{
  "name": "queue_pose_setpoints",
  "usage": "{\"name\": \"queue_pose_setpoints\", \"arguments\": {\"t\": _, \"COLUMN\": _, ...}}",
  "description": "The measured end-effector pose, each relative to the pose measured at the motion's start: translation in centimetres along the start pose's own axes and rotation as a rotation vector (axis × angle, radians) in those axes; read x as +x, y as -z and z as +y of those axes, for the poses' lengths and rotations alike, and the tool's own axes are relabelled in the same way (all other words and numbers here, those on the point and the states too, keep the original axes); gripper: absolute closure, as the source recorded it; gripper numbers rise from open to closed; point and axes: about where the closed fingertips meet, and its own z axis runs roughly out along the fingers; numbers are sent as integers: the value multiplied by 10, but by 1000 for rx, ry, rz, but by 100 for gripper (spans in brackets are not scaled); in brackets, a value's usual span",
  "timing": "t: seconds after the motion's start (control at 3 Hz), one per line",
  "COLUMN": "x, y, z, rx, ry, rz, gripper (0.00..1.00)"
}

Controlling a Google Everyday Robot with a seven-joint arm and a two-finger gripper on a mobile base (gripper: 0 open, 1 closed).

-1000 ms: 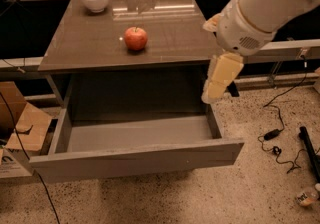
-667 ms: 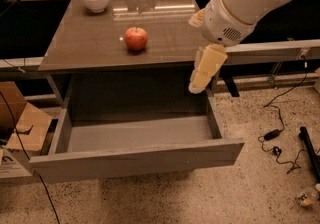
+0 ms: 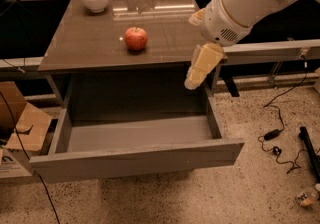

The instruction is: Place apple into top drawer

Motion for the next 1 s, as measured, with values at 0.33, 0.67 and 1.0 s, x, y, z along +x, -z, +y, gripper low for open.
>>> {"name": "queue_pose_setpoints", "arguments": {"t": 0.33, "x": -15, "y": -23, "z": -30, "rx": 14, "ry": 13, "rz": -96, "gripper": 0}}
{"name": "queue_pose_setpoints", "arguments": {"t": 0.67, "x": -36, "y": -54, "z": -66, "rx": -8, "ry": 38, "rz": -200, "gripper": 0}}
{"name": "queue_pose_setpoints", "arguments": {"t": 1.0, "x": -49, "y": -76, "z": -83, "rx": -47, "ry": 65, "rz": -240, "gripper": 0}}
